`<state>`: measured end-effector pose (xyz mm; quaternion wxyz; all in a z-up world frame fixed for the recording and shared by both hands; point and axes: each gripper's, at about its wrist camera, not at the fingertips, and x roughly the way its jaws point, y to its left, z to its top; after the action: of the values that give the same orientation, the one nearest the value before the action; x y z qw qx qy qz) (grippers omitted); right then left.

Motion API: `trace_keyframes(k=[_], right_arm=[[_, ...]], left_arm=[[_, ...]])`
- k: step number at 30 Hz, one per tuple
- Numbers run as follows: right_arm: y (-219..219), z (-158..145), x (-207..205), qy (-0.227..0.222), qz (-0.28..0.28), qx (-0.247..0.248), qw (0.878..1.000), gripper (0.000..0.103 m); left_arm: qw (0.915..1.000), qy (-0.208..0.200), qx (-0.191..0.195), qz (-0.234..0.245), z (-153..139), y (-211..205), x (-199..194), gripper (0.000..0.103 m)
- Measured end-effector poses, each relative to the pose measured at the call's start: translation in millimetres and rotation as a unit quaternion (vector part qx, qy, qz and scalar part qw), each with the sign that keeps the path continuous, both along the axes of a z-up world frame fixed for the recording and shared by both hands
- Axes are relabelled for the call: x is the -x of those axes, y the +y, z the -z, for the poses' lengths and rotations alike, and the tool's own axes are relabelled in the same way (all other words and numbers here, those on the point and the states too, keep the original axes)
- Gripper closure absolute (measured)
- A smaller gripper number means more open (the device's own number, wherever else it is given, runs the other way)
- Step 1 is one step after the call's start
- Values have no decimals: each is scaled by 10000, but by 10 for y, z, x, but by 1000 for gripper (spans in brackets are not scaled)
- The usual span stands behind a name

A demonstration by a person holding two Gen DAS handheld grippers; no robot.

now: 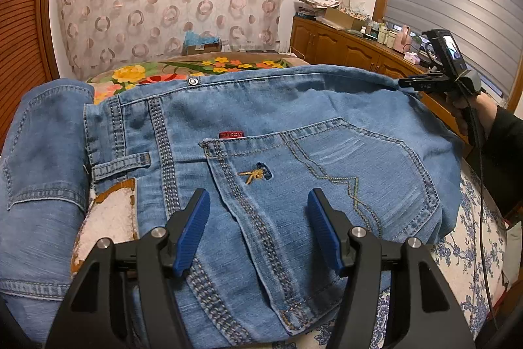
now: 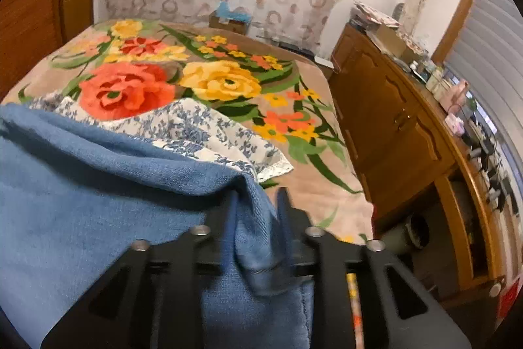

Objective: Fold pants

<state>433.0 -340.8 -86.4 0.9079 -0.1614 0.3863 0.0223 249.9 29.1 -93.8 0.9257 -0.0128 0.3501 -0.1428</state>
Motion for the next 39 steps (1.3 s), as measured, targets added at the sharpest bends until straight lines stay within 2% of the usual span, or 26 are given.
trace_keyframes(k=[6, 14, 18, 23, 33, 39], right_arm=[[-93, -118, 201, -106, 26, -418, 9991, 53], [-92, -208, 901, -120, -163, -934, 9954, 44], [-122, -169, 1244, -35, -171, -1086, 9939, 38], [-254, -12, 1565, 141, -32, -1256, 9920, 37], [-631, 309, 1613, 551, 650, -1837, 9793, 35], [-693, 381, 1562, 767, 674, -2306, 9677, 33]], left_arm=[[10000, 1, -9, 0, -3, 0, -2, 41], [10000, 19, -8, 0, 24, 5, -5, 41], [10000, 24, -20, 0, 44, 7, 5, 41], [10000, 44, -33, 2, 65, 9, 1, 41], [10000, 70, -36, -3, 74, -17, -2, 41], [10000, 75, -34, -4, 68, -15, -5, 41]])
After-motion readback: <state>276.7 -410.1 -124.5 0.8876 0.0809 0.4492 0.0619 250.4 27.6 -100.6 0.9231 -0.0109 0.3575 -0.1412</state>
